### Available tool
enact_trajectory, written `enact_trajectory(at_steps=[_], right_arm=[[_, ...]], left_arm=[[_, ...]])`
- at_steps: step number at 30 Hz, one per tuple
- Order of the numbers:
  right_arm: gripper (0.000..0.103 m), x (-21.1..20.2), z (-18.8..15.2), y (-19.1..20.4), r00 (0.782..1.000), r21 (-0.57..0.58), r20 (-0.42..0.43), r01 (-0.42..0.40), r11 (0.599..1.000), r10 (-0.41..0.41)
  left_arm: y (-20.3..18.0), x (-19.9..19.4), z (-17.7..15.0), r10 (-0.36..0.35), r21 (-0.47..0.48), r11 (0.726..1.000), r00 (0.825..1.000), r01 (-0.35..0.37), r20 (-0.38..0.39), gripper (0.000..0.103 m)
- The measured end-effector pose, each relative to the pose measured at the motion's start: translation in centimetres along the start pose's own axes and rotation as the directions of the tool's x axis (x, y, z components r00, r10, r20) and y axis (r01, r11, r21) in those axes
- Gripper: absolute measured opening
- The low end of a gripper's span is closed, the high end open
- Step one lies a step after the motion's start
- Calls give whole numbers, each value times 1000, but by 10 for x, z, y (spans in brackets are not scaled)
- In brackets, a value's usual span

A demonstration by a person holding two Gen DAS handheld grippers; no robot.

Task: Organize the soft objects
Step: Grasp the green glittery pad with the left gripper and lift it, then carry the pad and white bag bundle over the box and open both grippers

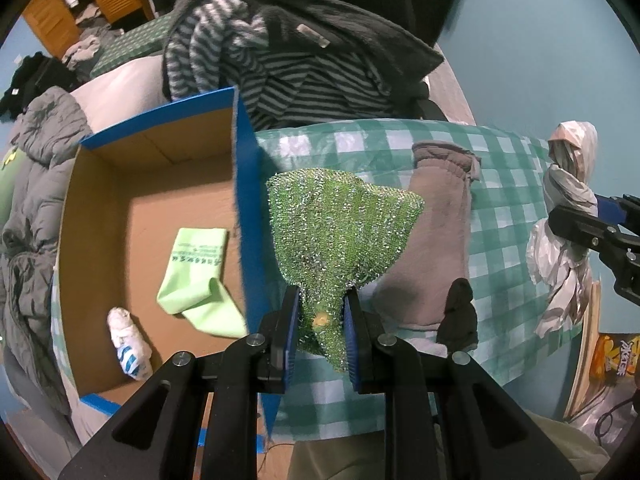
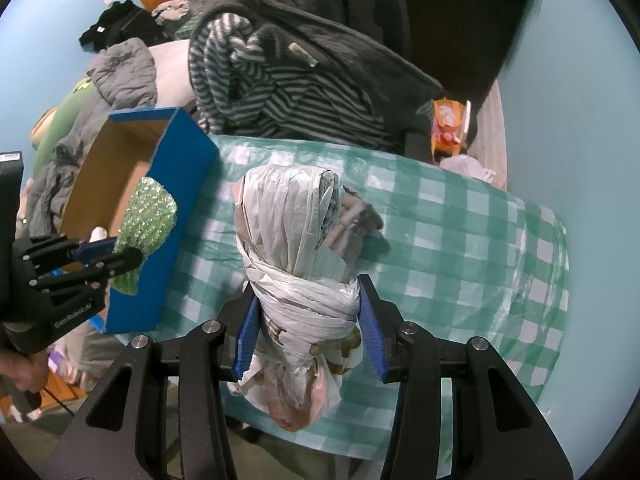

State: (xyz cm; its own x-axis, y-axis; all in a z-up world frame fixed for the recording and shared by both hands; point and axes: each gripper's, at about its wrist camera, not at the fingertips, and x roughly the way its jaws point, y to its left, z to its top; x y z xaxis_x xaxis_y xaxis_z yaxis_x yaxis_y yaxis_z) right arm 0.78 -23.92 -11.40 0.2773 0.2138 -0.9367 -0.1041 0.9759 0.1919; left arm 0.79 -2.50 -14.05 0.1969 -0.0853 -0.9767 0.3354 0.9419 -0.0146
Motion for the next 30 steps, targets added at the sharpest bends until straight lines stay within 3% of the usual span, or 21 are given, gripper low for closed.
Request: enact_trajectory(at_steps=[18,30], right_arm=[[45,7,27,65,998,-129,-1,-56,990,56],[45,24,50,128,993,-238,-21,-120,964,118]], left_arm=[[56,-22,-19,31,-124,992,999,-28,18,20],[106,-25,-32,71,-233,970,997,-66,12,20]])
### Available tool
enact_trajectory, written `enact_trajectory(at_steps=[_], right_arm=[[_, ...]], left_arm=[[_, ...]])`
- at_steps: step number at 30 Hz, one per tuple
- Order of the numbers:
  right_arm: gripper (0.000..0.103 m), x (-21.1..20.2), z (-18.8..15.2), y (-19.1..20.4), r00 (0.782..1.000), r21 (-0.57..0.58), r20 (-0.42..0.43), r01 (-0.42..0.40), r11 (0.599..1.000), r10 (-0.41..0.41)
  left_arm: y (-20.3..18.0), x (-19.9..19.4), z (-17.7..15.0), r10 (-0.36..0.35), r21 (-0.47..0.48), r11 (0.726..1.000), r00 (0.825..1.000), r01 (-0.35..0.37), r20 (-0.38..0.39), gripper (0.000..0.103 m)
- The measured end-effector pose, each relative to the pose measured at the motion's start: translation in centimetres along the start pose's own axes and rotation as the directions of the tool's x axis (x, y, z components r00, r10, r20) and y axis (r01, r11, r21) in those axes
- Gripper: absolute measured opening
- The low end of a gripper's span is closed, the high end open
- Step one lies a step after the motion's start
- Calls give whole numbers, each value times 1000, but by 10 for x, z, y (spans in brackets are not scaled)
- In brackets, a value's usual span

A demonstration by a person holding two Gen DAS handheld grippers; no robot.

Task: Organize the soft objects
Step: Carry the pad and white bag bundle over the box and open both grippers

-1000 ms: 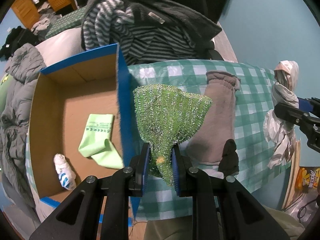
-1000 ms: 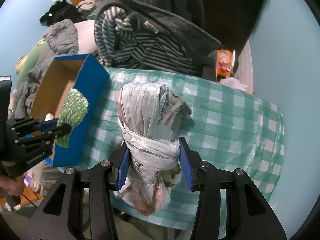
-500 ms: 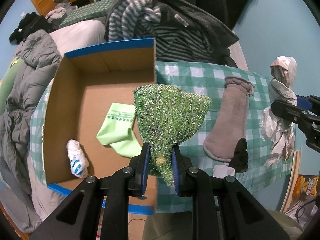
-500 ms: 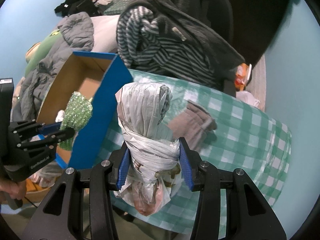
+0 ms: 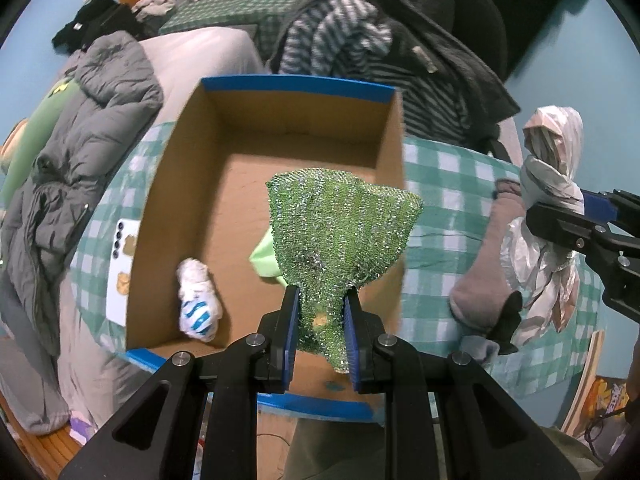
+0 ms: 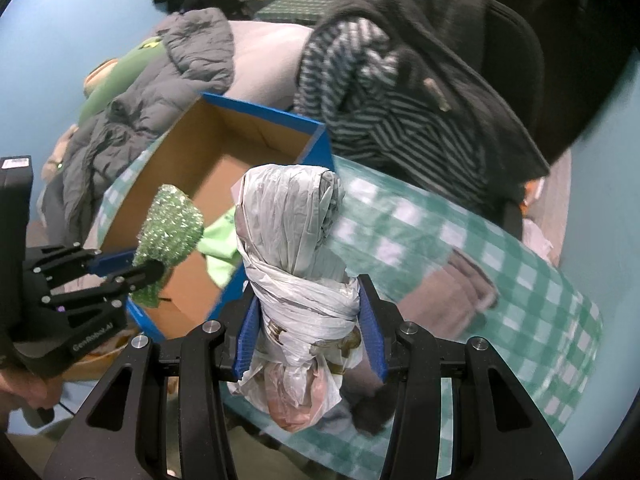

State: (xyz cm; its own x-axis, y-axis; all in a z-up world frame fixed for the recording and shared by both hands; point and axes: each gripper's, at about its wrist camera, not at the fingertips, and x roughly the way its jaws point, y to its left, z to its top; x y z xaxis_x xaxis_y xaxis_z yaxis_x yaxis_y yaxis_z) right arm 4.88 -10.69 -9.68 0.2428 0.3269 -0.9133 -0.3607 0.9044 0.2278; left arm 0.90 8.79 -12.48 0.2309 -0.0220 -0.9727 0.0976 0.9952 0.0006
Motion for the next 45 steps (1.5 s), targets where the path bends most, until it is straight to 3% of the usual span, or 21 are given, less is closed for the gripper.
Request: enact_trajectory(at_steps=[15,24,32,38,45], right_arm=[[45,40,47,72,998,-121,-32,-66,990,63],[45,66,66,90,994,-108,-67,-97,989,90],[47,80,71,93,994,-96,-84,-77,992,69],[64,75,70,95,996,-97,-72,-62,993,56],[65,67,69,94,997,-106,-61,-50,993,44]], left_arm=[[61,9,4,28,-119,992,999,-30,-17,21],[79,25,15,18,-155,988,999,-25,-46,22],[82,30,19,36,-143,989,998,-43,-54,33],[81,29,16,56,-131,989,997,-63,-60,45],[84,22,10,58,-149,987,996,-67,-66,45]])
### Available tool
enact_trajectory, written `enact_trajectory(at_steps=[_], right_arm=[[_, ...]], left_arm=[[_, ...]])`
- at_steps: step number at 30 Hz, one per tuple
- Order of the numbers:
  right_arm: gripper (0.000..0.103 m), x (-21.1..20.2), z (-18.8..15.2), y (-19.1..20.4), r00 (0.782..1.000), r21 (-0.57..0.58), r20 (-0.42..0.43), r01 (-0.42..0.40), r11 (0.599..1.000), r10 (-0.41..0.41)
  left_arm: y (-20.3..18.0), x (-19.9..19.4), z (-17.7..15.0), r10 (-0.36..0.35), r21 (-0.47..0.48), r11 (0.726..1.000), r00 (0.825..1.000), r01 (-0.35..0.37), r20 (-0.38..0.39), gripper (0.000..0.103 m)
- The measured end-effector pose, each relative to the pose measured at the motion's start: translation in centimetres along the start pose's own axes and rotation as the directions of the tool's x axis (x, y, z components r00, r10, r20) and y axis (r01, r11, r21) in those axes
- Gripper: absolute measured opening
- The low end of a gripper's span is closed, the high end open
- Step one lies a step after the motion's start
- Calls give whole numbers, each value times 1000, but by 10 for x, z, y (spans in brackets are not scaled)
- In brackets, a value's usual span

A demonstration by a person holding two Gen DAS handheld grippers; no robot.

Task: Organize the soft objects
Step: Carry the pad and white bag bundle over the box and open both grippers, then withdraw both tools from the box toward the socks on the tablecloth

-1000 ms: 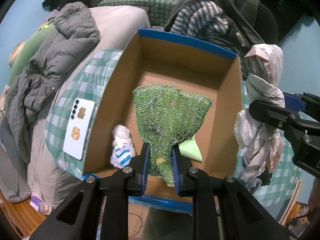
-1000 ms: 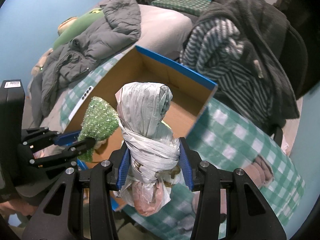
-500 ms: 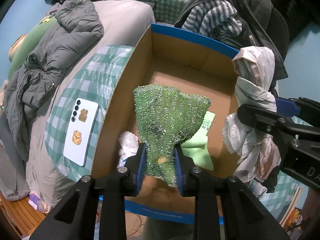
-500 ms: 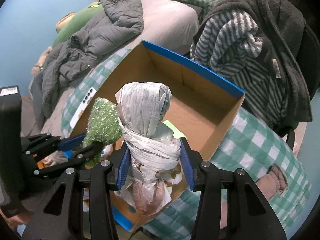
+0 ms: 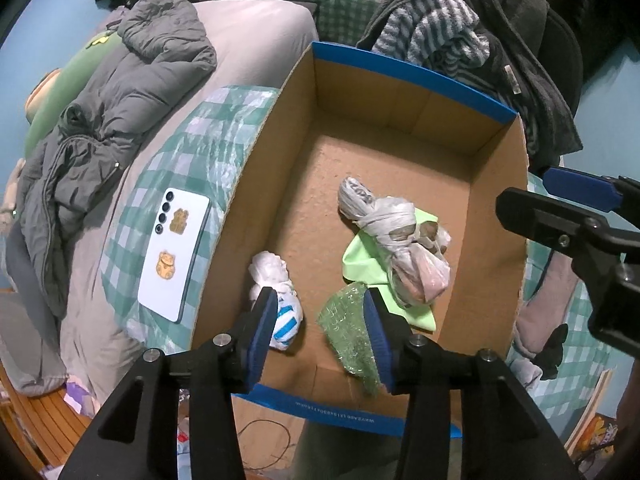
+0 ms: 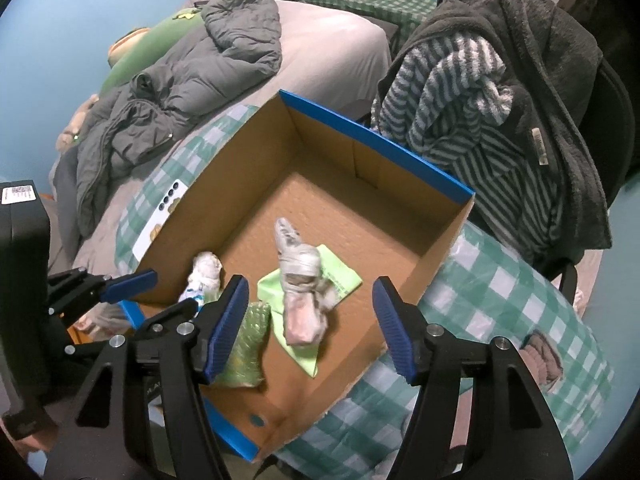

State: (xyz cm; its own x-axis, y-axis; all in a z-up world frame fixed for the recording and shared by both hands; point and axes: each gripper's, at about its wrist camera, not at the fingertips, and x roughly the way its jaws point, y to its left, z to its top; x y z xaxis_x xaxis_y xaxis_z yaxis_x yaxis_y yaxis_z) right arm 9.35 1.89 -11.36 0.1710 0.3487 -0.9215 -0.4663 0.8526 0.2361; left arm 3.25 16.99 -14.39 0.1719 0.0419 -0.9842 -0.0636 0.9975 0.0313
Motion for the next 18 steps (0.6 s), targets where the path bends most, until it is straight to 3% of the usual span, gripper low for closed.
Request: enact_trajectory(at_steps=[18], right_arm=[[65,-35,-31,-13,1000,14,17,15,1000,-15]], left_arm=[[-29,-24,-21,-11,69,998,1000,9,16,53]])
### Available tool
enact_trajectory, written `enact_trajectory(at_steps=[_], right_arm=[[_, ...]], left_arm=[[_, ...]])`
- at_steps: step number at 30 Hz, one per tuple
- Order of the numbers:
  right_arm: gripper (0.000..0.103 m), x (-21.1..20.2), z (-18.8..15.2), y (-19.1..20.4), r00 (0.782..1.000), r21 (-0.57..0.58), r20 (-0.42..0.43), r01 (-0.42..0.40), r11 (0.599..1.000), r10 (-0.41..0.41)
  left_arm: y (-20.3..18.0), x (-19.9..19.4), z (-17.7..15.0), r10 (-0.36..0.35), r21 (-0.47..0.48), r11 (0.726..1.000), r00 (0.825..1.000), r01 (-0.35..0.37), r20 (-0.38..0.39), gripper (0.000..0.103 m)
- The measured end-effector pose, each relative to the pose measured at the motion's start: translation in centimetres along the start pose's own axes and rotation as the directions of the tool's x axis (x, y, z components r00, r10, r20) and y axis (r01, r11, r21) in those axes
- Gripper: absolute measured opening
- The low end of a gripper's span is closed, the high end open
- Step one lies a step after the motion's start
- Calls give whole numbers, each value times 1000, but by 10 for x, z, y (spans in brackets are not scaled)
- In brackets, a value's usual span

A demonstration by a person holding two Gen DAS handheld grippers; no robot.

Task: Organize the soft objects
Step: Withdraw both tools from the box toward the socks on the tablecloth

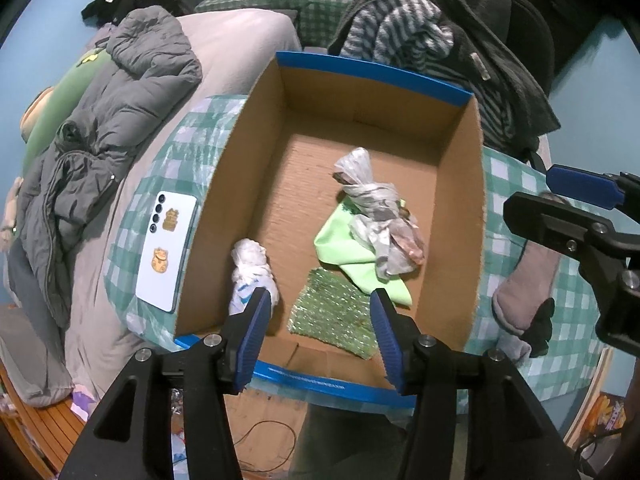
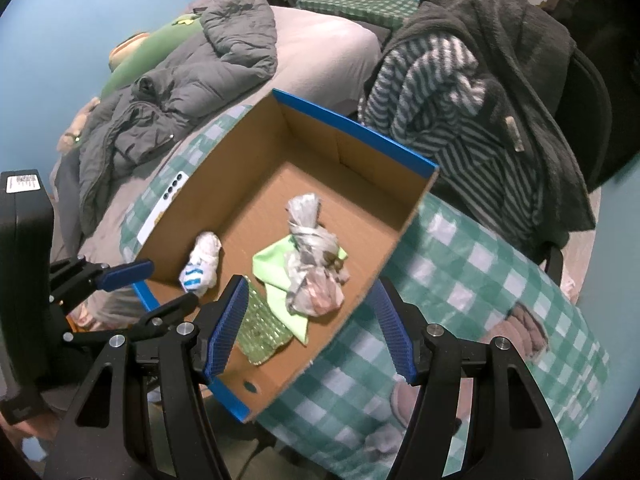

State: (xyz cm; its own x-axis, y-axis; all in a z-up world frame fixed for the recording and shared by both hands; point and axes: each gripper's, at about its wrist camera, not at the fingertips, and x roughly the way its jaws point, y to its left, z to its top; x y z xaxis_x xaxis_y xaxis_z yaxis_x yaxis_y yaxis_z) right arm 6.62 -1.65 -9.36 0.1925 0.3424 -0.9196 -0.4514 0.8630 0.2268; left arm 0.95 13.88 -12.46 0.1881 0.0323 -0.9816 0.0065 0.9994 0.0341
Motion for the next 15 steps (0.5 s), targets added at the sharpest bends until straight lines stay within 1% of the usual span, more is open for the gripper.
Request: enact_trajectory(at_steps=[8,15], right_arm=[[65,-17,-23,-23,1000,53,3,28,998,-29],[65,-31,-49,-45,998,103,-2,62,993,-62]], left_arm=[[-21,-6,-8,-13,50,999,1000,13,-3,56],[-49,-9,-13,-20,124,992,1000,20,-3,60]])
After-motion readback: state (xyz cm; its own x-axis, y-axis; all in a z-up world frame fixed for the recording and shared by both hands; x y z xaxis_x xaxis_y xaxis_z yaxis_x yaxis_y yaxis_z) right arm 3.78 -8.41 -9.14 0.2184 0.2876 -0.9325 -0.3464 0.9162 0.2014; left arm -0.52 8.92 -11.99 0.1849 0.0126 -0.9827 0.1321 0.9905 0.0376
